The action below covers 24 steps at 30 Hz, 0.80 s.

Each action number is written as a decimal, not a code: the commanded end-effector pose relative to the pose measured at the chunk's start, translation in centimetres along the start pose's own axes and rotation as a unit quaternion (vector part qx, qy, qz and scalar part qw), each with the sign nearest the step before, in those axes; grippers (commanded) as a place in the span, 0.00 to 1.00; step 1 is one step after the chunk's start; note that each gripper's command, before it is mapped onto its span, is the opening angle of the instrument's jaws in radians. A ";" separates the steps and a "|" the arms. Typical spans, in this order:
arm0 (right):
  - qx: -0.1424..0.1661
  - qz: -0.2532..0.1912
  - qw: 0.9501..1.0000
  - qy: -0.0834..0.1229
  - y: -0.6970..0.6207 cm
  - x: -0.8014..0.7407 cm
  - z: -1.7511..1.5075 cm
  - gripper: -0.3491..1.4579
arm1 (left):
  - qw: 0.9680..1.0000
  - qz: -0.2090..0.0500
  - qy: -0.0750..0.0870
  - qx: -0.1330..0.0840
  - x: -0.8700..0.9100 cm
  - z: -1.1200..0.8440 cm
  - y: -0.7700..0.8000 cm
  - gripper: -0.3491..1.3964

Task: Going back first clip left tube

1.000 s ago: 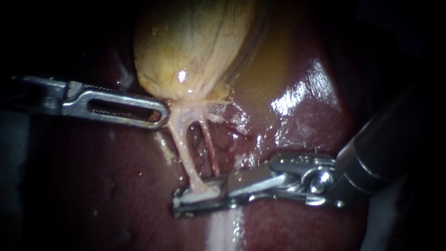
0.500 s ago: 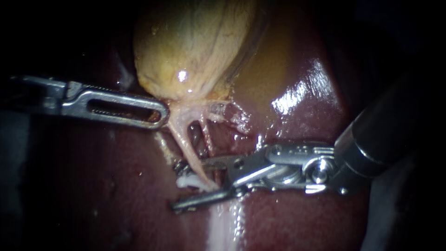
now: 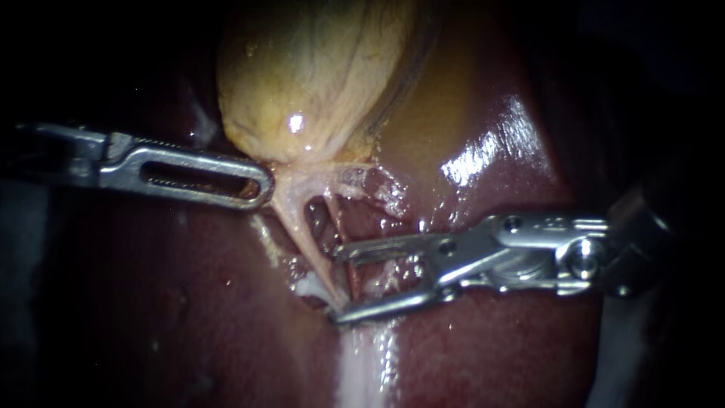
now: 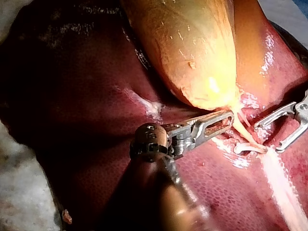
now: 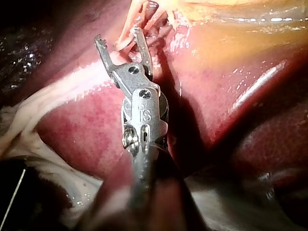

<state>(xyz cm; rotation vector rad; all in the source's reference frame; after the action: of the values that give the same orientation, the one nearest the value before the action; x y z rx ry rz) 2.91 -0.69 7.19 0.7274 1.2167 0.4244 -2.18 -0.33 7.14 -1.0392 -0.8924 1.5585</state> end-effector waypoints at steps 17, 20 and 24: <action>-0.025 -0.033 0.999 0.004 -0.04 0.26 -0.83 0.47 | 1.000 0.000 0.000 0.000 -0.01 0.02 -0.01 0.00; -0.024 -0.036 0.999 0.004 -0.05 0.26 -0.83 0.47 | 1.000 0.001 0.002 0.002 -0.02 0.07 -0.02 0.00; -0.026 -0.036 0.999 0.004 -0.05 0.26 -0.83 0.47 | 1.000 0.003 0.003 0.003 -0.04 0.17 -0.10 0.00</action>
<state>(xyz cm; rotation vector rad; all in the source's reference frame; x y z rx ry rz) 2.20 -0.33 6.83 0.6360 1.2307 0.3979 -2.32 -0.37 7.32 -1.0423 -0.8820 1.5616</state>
